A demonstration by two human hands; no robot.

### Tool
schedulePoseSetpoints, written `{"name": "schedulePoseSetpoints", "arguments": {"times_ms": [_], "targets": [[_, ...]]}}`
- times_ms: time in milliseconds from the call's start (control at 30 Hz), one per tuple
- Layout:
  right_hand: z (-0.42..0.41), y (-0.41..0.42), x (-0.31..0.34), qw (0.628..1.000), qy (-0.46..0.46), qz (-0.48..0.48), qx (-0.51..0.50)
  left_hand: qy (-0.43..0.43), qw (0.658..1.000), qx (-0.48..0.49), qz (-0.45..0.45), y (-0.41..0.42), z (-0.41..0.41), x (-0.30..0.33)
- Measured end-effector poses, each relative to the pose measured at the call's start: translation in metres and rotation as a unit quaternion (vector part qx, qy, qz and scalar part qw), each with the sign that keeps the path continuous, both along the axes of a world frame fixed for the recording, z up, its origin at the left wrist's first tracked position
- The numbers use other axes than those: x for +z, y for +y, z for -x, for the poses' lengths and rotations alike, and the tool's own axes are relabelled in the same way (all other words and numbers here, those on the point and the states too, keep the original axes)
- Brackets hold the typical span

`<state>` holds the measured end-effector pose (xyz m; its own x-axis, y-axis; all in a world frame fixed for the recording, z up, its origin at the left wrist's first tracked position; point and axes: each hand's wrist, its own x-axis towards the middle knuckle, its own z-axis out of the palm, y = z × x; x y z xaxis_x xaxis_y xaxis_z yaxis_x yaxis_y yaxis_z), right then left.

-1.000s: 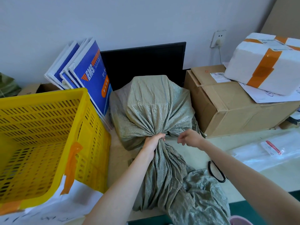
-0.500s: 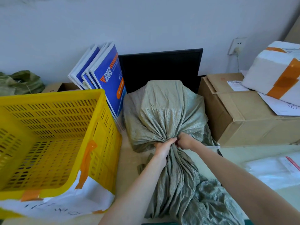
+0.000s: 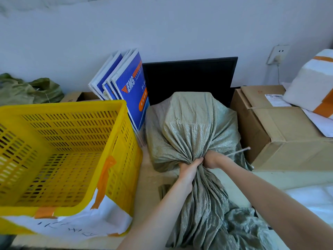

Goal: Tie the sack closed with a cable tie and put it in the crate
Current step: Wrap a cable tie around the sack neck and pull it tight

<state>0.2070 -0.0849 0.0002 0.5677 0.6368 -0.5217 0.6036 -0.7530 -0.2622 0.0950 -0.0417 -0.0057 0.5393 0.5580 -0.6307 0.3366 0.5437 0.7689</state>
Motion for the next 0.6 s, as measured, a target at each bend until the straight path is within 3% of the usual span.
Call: {"name": "schedulePoseSetpoints", "arguments": {"times_ms": [67,300,500,533,600], "targets": [[0.002,0.0,0.005,1.0,-0.005,0.015,-0.009,0.0,1.0,0.006,0.0,-0.001,-0.001,0.0],[-0.002,-0.006,-0.001,0.967,0.15,-0.157,-0.134,0.013,0.999,0.03,0.006,-0.003,-0.001,-0.001],[-0.004,-0.014,-0.013,0.945,0.188,-0.185,-0.195,0.038,0.997,0.062,0.003,-0.009,0.005,0.001],[-0.004,-0.013,-0.014,0.945,0.179,-0.183,-0.203,0.024,0.997,0.07,0.028,-0.012,0.009,0.007],[-0.002,-0.009,-0.015,0.951,0.166,-0.17,-0.198,-0.06,0.978,0.117,0.165,-0.014,0.015,0.013]]}}
